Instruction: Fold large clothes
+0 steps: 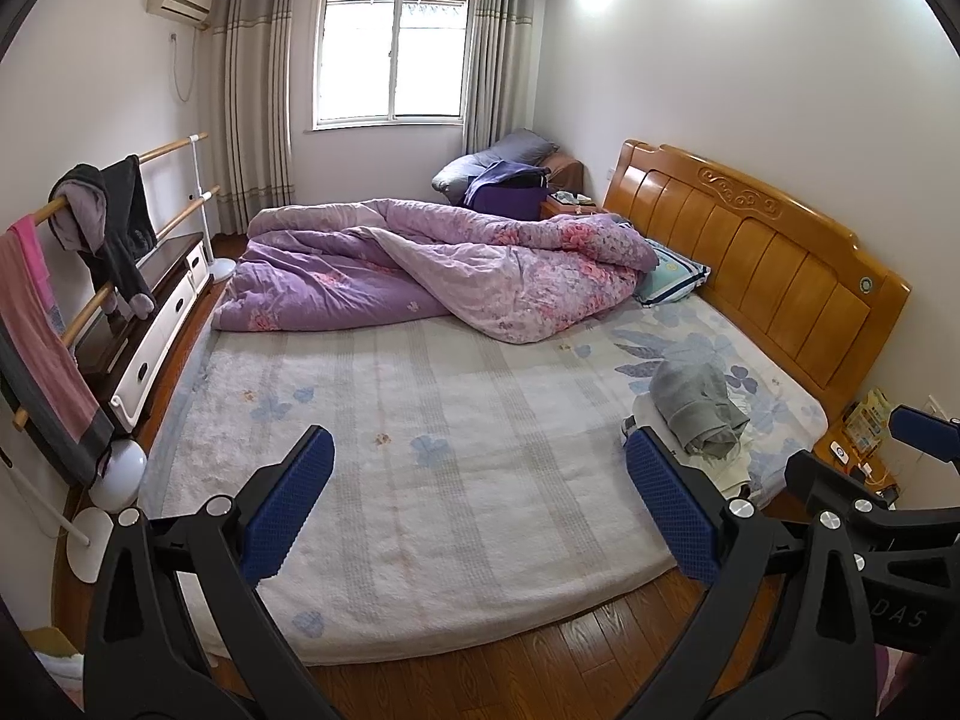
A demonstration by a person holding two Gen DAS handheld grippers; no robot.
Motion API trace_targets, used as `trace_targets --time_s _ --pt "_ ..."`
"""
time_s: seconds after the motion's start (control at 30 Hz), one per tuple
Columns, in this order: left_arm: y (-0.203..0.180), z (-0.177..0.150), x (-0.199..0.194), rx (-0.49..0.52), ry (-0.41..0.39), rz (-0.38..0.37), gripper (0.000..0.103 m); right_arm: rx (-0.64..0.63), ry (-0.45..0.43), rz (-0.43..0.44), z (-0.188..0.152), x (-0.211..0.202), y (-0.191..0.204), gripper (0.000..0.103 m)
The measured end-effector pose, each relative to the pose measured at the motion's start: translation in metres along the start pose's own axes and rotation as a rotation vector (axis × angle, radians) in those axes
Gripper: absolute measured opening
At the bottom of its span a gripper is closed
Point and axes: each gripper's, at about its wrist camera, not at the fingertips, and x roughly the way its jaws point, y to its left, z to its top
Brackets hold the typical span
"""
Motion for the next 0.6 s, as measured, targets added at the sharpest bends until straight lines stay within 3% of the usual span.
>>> trace_targets --time_s 0.6 --pt "-0.0035 0.0023 0.0033 0.006 0.006 0.001 0.098 -0.003 0.008 -0.001 -0.0007 -0.0016 -0.0018 0.095"
